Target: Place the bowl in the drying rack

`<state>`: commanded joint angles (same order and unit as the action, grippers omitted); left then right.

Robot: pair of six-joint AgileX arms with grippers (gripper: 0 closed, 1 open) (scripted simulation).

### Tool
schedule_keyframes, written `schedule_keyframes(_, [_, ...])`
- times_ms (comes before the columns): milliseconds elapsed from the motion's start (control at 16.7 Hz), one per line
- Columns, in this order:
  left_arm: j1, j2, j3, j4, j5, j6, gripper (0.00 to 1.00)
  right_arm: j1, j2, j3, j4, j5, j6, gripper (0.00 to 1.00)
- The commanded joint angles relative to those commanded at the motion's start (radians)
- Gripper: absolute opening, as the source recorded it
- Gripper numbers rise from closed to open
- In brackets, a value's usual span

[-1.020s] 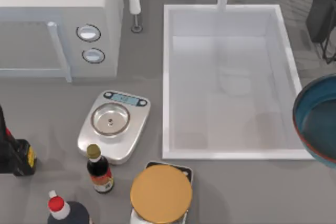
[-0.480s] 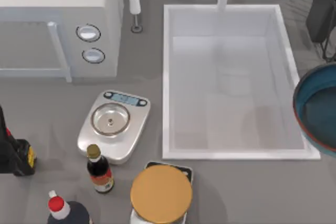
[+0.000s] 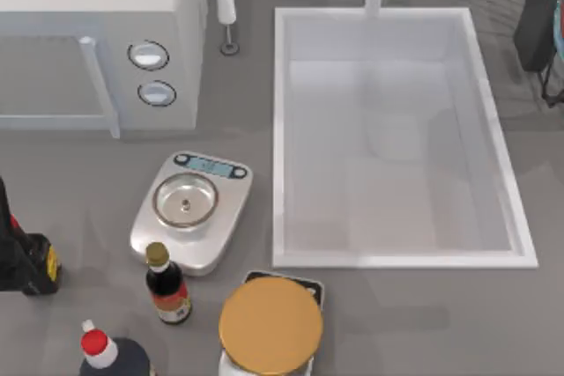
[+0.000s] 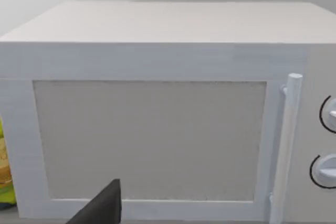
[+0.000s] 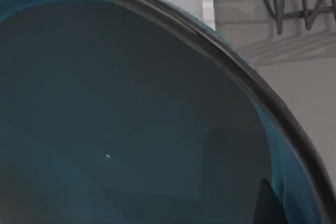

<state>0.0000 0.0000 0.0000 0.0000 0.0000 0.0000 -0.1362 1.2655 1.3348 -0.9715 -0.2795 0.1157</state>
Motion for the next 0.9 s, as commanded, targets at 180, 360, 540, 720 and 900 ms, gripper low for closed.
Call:
schedule_keyframes(180, [0.000, 0.000, 0.000, 0.000, 0.000, 0.000, 1.00, -0.160, -0.076, -0.066, 0.296, -0.110, -0.032, 0.00])
schedule_keyframes(360, [0.000, 0.000, 0.000, 0.000, 0.000, 0.000, 1.00, -0.312, -0.159, -0.126, 0.558, -0.213, -0.062, 0.00])
schedule_keyframes(540, [0.000, 0.000, 0.000, 0.000, 0.000, 0.000, 1.00, -0.430, -0.231, -0.167, 0.736, -0.292, -0.086, 0.00])
schedule_keyframes(720, [0.000, 0.000, 0.000, 0.000, 0.000, 0.000, 1.00, -0.492, -0.273, -0.187, 0.818, -0.333, -0.098, 0.00])
schedule_keyframes(900, [0.000, 0.000, 0.000, 0.000, 0.000, 0.000, 1.00, -0.497, -0.276, -0.188, 0.824, -0.336, -0.099, 0.00])
